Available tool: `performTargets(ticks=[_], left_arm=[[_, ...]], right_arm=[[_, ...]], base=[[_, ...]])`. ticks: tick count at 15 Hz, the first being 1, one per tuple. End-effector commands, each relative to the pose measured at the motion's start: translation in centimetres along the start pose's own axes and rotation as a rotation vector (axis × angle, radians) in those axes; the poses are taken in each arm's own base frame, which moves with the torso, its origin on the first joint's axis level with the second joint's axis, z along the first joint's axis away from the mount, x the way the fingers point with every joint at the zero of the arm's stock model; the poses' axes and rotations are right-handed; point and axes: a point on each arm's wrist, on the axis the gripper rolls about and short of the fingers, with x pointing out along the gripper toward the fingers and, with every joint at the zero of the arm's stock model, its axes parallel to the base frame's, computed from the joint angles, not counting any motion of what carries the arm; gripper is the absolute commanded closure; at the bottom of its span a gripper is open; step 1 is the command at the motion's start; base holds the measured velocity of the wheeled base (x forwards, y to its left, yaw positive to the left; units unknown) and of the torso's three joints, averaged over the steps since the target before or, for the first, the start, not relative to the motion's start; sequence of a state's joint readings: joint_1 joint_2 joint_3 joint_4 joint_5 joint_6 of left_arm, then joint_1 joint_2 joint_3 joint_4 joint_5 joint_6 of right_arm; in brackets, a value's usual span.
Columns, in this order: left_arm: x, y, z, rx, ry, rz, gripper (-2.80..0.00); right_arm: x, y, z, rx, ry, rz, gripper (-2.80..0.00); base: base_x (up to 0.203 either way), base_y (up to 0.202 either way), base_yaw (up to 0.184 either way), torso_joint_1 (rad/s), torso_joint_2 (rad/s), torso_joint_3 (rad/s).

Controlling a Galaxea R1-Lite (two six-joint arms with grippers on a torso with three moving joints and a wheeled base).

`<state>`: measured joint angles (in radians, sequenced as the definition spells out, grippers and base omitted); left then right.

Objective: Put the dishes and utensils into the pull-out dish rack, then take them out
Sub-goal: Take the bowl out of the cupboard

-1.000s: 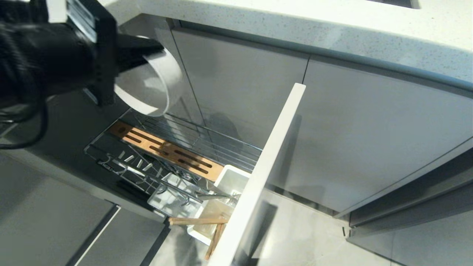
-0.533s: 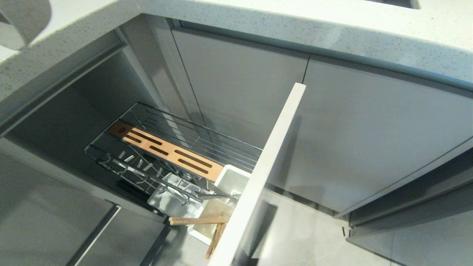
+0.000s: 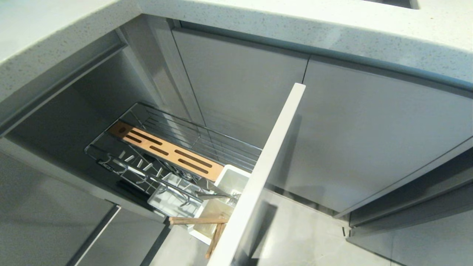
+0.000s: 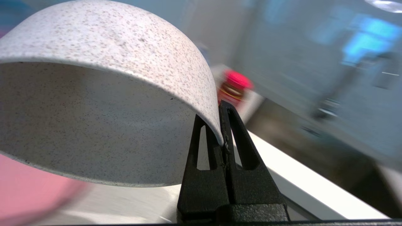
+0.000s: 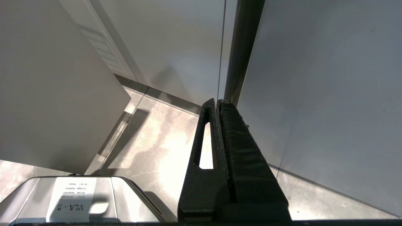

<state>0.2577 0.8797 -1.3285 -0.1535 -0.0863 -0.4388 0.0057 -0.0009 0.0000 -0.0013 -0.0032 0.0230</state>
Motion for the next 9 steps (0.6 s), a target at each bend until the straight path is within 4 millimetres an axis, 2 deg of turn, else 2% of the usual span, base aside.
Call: performTargets(ticks=[1, 4, 6, 9], left_arm=[[1.0, 0.5, 0.4, 0.124, -0.059, 0.158, 0.00], [3.2, 1.0, 1.6, 0.163, -0.009, 0.288, 0.00], [4.1, 1.8, 1.2, 0.130, 0.140, 0.398, 0.00], [5.8, 3.0, 0.7, 0.096, 0.270, 0.474, 0.00]], right_arm=[[0.0, 0.0, 0.0, 0.000, 0.002, 0.000, 0.00], [0.0, 0.0, 0.0, 0.000, 0.002, 0.000, 0.00], [0.0, 0.0, 0.0, 0.000, 0.002, 0.000, 0.00], [0.0, 0.0, 0.0, 0.000, 0.002, 0.000, 0.00]], base=[[0.000, 0.000, 0.000, 0.000, 0.00, 0.000], [0.000, 0.000, 0.000, 0.000, 0.00, 0.000], [0.000, 0.000, 0.000, 0.000, 0.00, 0.000], [0.000, 0.000, 0.000, 0.000, 0.00, 0.000]])
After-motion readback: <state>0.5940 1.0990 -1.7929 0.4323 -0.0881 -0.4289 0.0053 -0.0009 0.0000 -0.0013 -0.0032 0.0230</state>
